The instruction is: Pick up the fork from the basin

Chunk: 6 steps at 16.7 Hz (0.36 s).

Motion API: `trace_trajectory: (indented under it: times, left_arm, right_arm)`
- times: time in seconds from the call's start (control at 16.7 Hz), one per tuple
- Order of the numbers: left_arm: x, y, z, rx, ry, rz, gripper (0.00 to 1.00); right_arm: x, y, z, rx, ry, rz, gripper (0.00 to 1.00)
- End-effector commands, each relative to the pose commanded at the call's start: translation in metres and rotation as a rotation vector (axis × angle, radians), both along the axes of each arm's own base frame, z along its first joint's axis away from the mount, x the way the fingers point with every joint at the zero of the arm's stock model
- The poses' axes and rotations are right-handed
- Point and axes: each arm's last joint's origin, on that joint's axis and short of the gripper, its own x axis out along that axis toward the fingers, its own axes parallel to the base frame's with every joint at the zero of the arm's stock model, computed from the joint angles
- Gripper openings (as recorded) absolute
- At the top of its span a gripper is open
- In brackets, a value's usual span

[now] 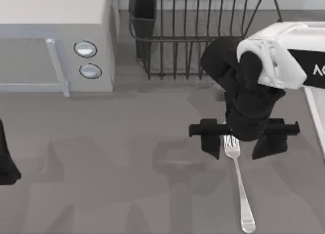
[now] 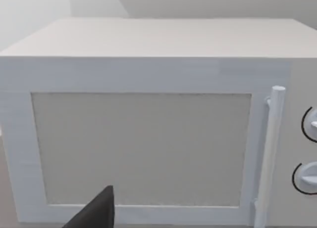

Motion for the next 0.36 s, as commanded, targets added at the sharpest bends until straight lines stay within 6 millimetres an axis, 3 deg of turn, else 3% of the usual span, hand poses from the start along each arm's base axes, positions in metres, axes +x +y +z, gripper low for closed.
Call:
trace_trajectory:
  times: [0.36]
  left_arm:
    - [0.0,0.0,0.0,0.0,0.0,0.0,1.0]
  right_arm:
    - [0.0,0.0,0.0,0.0,0.0,0.0,1.0]
